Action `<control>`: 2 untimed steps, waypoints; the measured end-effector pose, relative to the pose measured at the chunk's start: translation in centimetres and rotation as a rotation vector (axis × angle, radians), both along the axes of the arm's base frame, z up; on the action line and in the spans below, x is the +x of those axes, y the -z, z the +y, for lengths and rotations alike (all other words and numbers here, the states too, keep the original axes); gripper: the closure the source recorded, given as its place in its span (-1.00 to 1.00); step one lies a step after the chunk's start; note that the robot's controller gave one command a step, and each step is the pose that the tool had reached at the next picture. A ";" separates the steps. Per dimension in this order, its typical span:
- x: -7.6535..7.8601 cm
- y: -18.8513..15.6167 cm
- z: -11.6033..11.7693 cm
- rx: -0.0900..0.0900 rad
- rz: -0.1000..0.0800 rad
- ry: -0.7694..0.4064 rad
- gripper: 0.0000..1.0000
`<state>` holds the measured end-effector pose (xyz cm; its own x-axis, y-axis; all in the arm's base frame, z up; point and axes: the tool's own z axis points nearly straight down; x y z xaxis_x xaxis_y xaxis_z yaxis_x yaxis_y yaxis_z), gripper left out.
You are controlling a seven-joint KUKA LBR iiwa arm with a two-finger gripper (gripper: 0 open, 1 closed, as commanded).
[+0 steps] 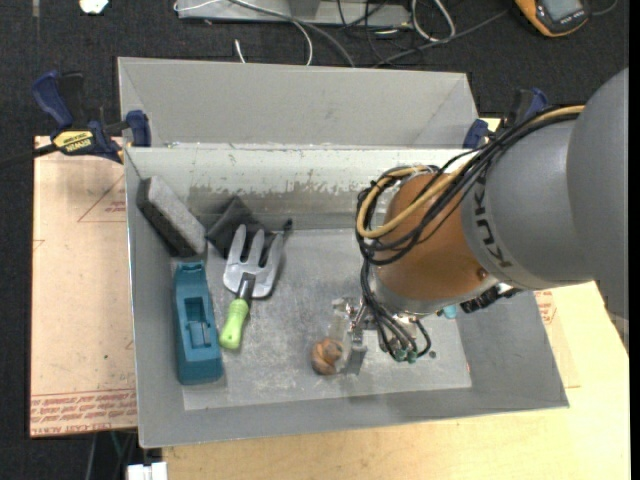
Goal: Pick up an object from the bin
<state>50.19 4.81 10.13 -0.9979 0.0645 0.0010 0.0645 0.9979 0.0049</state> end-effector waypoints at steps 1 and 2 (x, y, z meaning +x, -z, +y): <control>0.0 0.0 0.0 0.000 0.000 0.000 1.00; 0.1 1.5 0.9 -0.004 -0.011 -0.187 1.00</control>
Offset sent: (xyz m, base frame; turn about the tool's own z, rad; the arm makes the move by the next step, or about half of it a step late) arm -0.0042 0.0189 -0.0313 -0.3143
